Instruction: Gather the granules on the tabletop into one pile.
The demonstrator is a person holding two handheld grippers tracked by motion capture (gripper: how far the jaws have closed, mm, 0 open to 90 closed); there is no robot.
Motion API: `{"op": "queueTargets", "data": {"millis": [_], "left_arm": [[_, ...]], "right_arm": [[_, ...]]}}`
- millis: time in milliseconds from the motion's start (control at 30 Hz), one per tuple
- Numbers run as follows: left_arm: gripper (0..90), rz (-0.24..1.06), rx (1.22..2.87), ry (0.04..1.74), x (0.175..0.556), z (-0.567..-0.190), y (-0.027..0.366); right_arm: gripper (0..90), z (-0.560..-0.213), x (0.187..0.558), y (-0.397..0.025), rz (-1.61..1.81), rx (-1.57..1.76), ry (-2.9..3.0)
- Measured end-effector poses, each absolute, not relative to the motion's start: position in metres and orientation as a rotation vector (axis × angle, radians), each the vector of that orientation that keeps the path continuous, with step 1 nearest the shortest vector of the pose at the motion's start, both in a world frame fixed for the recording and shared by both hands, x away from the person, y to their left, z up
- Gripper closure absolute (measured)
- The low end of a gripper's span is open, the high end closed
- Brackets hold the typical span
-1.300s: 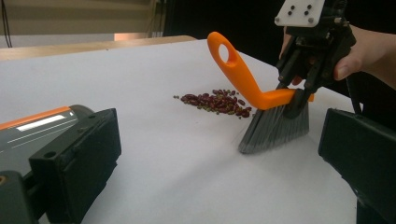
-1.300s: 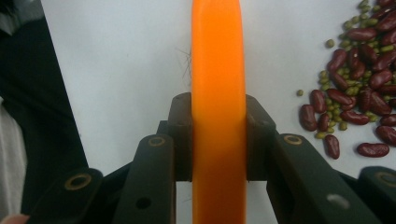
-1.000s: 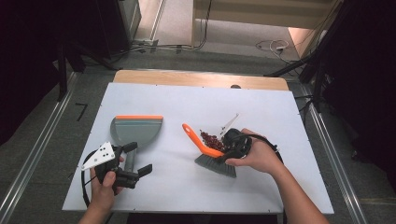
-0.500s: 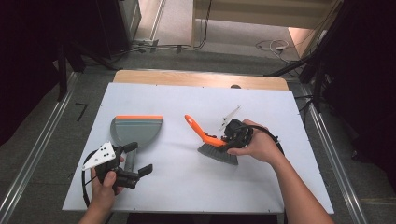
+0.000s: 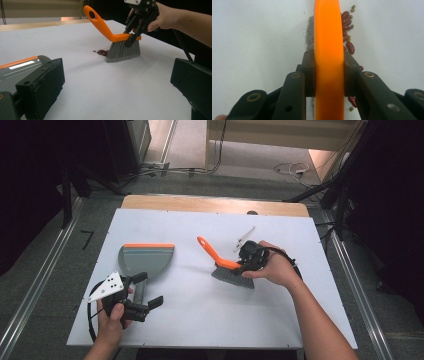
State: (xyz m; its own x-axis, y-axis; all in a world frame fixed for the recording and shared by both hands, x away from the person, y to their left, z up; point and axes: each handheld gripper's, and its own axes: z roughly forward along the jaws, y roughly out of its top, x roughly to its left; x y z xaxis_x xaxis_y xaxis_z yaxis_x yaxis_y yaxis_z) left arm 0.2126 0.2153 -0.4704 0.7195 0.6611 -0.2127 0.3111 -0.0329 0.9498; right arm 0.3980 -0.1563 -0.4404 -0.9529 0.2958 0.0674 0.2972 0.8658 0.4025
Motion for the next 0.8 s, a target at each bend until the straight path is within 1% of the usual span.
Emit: {"op": "queueTargets", "data": {"millis": [200, 300, 433, 600, 800], "left_arm": [[0.3, 0.334, 1.628, 0.800, 0.213, -0.471, 0.215], [0.2, 0.334, 1.627, 0.801, 0.213, -0.471, 0.216], [0.3, 0.335, 1.628, 0.801, 0.214, -0.471, 0.216], [0.3, 0.335, 1.629, 0.800, 0.214, -0.471, 0.215], [0.3, 0.333, 1.630, 0.798, 0.213, -0.471, 0.216]], "right_arm": [[68.1, -0.438, 0.401, -0.156, -0.662, -0.496, -3.056], [68.3, -0.428, 0.399, -0.154, -0.664, -0.598, -3.079], [68.4, -0.413, 0.400, -0.153, -0.793, -0.672, -2.992], [68.3, -0.409, 0.395, -0.130, -0.840, -0.826, -2.904], [68.4, -0.427, 0.401, -0.096, -0.907, -1.174, -2.679]]}}
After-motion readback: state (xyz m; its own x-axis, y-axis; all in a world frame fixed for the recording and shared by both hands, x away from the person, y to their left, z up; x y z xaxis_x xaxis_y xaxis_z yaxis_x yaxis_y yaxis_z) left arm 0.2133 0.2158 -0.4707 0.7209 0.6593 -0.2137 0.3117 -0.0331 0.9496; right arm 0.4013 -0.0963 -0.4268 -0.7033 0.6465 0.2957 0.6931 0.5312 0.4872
